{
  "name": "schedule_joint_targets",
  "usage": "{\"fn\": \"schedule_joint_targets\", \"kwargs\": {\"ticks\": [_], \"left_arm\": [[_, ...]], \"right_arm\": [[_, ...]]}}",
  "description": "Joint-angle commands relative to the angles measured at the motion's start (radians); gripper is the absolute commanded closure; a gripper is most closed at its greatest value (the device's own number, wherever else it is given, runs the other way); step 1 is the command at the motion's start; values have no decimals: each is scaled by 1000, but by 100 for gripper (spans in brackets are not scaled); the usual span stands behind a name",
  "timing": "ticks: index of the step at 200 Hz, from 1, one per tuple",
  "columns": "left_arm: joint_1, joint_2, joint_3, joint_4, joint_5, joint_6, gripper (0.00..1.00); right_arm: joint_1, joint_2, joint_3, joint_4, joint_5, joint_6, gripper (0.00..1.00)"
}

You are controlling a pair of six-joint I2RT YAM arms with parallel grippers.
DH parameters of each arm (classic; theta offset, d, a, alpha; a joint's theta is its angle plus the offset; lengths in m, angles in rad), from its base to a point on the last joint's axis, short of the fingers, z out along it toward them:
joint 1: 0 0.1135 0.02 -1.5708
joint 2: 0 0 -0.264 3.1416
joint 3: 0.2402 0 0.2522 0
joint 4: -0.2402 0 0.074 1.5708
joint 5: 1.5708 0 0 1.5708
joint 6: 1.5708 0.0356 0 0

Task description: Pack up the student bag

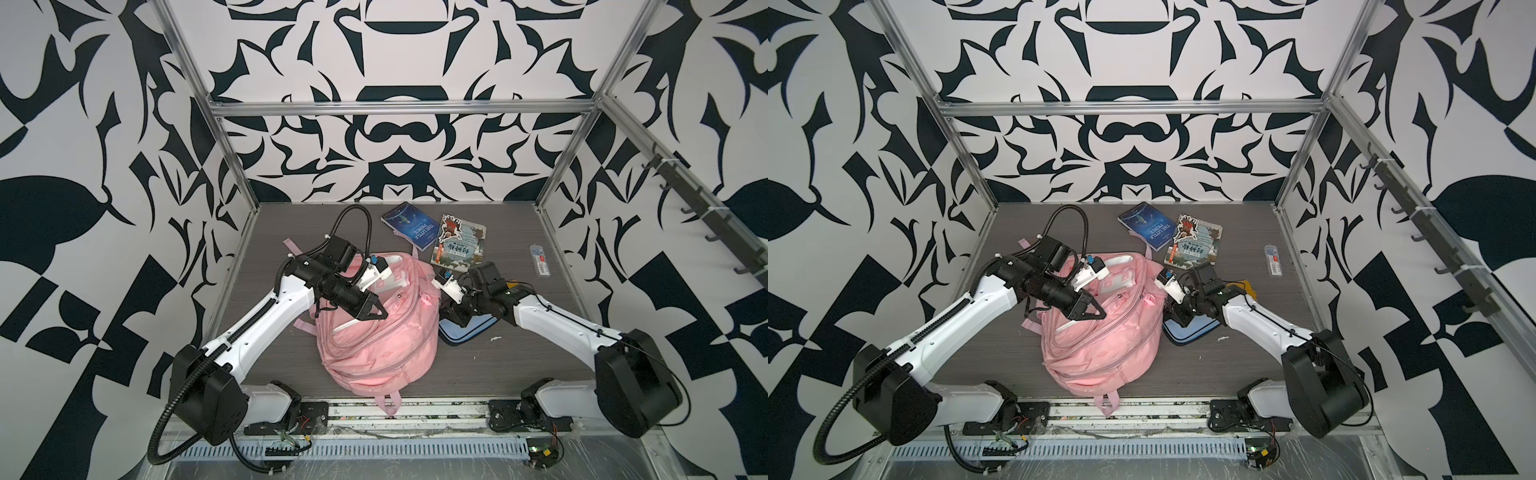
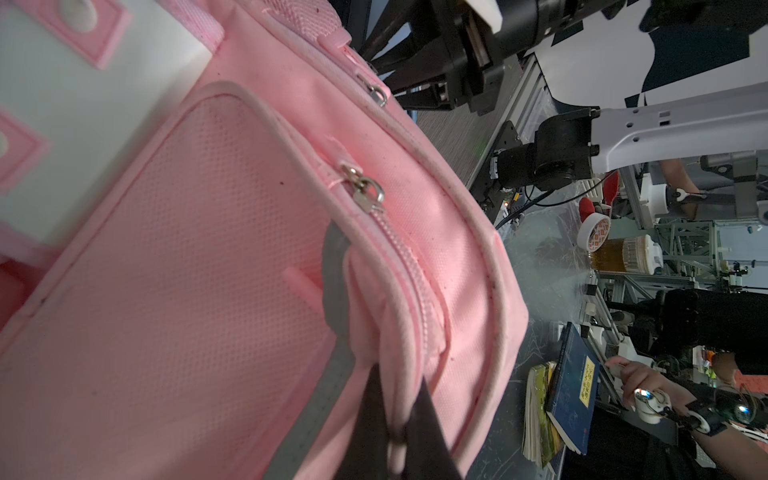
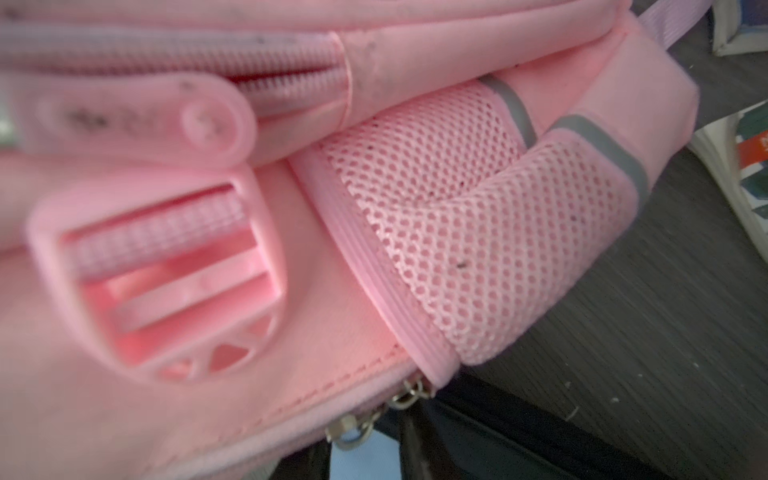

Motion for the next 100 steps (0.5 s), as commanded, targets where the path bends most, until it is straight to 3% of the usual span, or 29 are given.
{"fn": "schedule_joint_targets", "kwargs": {"ticks": [1, 59, 100], "left_arm": [[3, -2, 50, -7, 109, -2, 100], [2, 5, 60, -17, 114, 0, 100], [2, 5, 56, -20, 119, -1, 100]], "right_arm": [[-3, 16, 29, 50, 0, -10, 71], [-3, 37, 41, 118, 15, 20, 73], [-3, 20, 28, 138, 21, 31, 69]]}}
